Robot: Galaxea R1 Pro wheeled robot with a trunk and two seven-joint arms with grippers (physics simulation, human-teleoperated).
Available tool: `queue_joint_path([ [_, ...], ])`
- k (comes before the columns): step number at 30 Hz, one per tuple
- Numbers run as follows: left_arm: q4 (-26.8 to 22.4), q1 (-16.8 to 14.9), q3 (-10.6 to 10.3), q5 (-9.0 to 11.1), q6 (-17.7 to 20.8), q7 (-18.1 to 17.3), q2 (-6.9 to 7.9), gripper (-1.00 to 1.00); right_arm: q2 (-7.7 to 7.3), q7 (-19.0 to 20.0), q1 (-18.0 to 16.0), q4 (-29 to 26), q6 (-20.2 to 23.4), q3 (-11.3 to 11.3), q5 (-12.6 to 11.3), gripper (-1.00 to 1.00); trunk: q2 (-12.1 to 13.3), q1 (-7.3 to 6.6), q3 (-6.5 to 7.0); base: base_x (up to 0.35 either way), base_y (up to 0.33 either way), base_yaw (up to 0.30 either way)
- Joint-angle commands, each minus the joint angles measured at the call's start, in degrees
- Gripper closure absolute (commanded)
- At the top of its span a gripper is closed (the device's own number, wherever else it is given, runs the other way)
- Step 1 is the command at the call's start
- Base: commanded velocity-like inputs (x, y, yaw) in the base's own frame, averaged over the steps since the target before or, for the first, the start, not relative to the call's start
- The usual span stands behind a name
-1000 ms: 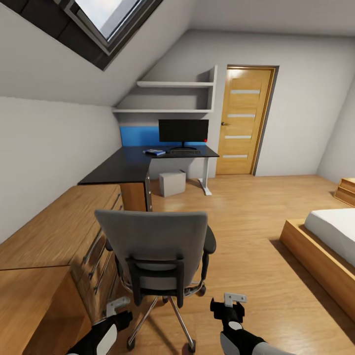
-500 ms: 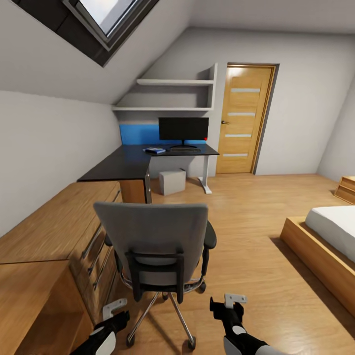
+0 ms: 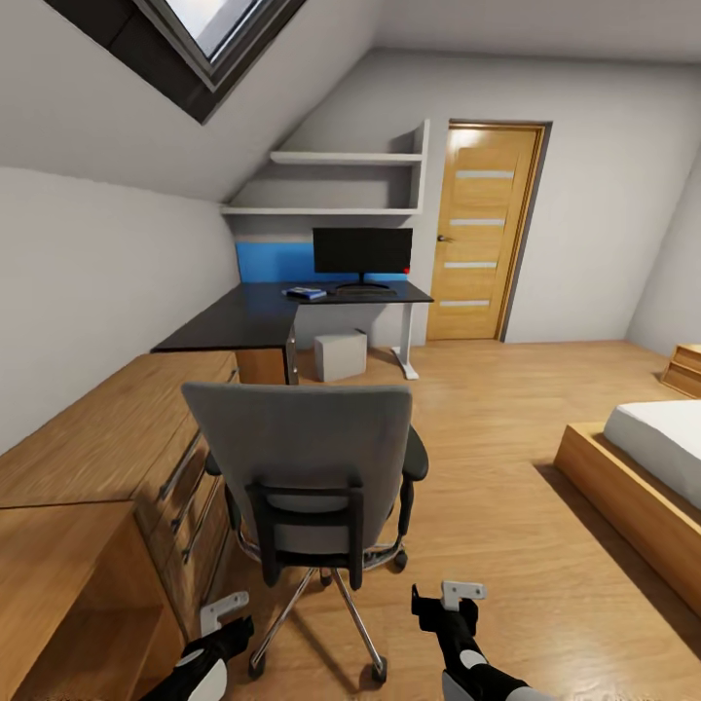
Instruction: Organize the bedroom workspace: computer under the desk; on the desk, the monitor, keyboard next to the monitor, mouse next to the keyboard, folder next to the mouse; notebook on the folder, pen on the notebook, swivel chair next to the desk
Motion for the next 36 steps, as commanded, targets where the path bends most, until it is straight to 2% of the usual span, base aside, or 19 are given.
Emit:
queue_joint_path([
  [1, 0.0, 0.0, 0.3, 0.1, -0.2, 0.0, -0.03, -1.00, 0.01, -0.3, 0.0, 0.0, -0.1, 0.5, -0.2, -1.00, -0.4, 0.22, -0.26, 0.000, 0.000, 0.000],
  [16, 0.1, 0.0, 0.3, 0.0, -0.4, 0.0, 0.35, -1.00, -0.01, 0.1, 0.0, 0.1, -0.2, 0.4, -0.2, -1.00, -6.5, 3.51, -3.04, -0.003, 0.000, 0.000],
  [25, 0.1, 0.0, 0.3, 0.0, -0.4, 0.0, 0.37, -1.00, 0.00, 0.1, 0.0, 0.1, -0.3, 0.4, -0.2, -1.00, -10.1, 5.49, -4.66, -0.155, 0.000, 0.000],
  [36, 0.1, 0.0, 0.3, 0.0, -0.4, 0.0, 0.40, -1.00, 0.00, 0.1, 0.2, 0.2, -0.3, 0.4, -0.2, -1.00, -14.5, 7.90, -6.63, -0.032, 0.000, 0.000],
])
